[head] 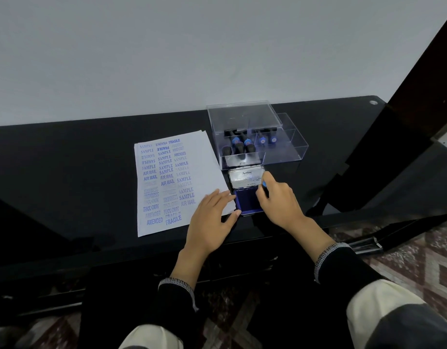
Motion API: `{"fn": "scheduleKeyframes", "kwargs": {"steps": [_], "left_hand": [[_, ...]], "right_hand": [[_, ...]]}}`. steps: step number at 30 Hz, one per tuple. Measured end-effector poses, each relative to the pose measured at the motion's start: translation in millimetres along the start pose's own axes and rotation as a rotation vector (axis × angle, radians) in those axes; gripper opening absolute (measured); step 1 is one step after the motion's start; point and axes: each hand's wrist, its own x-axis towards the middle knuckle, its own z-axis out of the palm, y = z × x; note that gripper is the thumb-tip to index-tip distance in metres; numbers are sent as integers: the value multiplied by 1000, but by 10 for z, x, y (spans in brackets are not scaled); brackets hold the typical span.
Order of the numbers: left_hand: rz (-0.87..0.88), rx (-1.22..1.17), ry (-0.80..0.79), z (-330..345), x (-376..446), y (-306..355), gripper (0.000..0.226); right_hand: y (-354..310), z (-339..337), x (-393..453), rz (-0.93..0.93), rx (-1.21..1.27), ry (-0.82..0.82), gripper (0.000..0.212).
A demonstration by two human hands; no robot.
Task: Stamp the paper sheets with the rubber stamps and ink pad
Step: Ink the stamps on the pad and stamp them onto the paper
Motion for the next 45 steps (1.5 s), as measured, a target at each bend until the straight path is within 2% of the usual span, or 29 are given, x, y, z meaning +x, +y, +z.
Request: {"fn": "scheduleKeyframes", "kwargs": {"steps": [9,13,17,19,22,24,27,30,33,36,45], "left_hand": [[-2,-8,0,1,2,2,46],[-7,-10,-4,0,1,0,45],[-20,-72,-15,7,16,-4,41],[-82,-247,40,-29,26,6,32],[-225,-402,264,-206,68,19,20],[-349,-316,385,-383,119,-33,19],[-506,-151,466,-605,200,-287,26],[-662,53,415,-724,232,-530,45],[-801,108,326,-784,251,-602,68],[-823,141,301,-812,279,-616,78],[-744,95,312,-867,284,-679,70]], "right_hand": [[-5,81,-148,-28,12,104,17],[14,141,-242,-18,29,141,8],[6,131,-231,-26,50,153,18],[-3,106,-197,-22,59,147,19],[-6,89,-155,-4,69,137,17],[-13,86,-148,-2,67,133,17],[-21,85,-160,7,75,133,16],[-45,71,-186,15,72,139,18],[-66,57,-205,28,45,123,21],[-48,64,-199,50,18,110,21],[12,3,-51,39,88,1,20]]}}
